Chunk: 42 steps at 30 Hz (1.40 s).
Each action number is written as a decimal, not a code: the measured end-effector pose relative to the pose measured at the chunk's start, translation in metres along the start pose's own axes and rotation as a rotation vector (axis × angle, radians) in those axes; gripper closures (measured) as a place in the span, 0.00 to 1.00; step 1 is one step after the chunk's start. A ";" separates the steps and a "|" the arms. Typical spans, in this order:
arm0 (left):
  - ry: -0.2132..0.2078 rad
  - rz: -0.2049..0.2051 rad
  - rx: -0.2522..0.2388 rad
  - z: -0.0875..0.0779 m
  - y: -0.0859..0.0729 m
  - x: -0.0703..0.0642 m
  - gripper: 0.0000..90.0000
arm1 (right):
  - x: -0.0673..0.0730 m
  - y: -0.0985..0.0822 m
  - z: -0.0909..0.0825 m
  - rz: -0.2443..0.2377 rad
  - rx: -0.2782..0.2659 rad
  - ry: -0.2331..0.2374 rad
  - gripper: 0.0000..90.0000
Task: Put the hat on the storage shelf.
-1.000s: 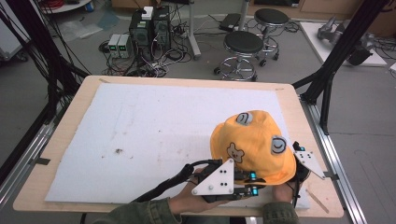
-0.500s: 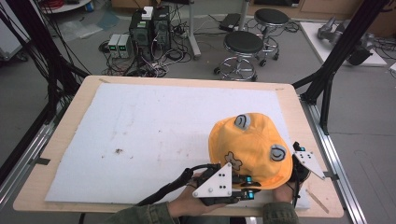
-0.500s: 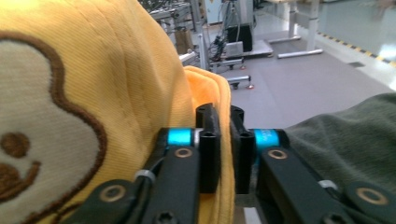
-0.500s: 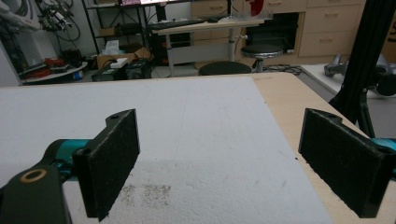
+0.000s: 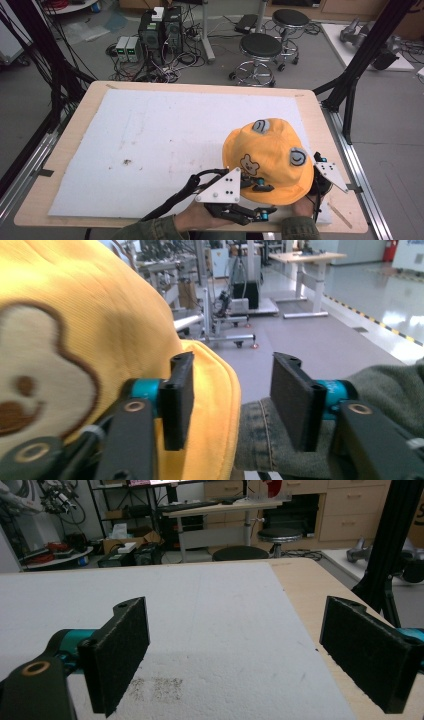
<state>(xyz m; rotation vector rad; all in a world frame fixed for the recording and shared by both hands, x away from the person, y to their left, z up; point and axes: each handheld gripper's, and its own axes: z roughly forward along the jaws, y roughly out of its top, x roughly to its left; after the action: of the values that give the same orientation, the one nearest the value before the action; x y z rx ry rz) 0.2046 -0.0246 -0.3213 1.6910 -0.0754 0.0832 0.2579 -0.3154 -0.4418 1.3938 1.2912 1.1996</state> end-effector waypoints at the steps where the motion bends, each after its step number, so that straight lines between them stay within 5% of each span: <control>1: 0.006 -0.002 -0.004 -0.002 0.001 0.000 0.55 | 0.000 0.000 0.000 -0.004 -0.002 0.002 0.13; 10: 0.023 -0.032 -0.066 -0.023 0.012 0.005 0.40 | 0.001 0.000 -0.001 -0.019 -0.003 0.003 0.13; 19: 0.077 -0.058 -0.103 -0.045 0.023 0.017 0.37 | 0.001 0.000 -0.001 -0.021 -0.003 0.001 0.13; 32: 0.255 -0.053 -0.130 -0.087 0.031 0.043 0.37 | 0.001 0.000 -0.001 -0.022 -0.003 0.003 0.13; 42: 0.397 -0.064 -0.110 -0.118 0.018 0.058 0.37 | 0.000 0.000 -0.001 -0.023 -0.002 0.001 0.13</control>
<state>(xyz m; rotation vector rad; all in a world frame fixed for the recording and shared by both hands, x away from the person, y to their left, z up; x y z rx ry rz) 0.2594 0.0906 -0.2837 1.5379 0.2664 0.3584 0.2570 -0.3149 -0.4417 1.3738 1.3033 1.1866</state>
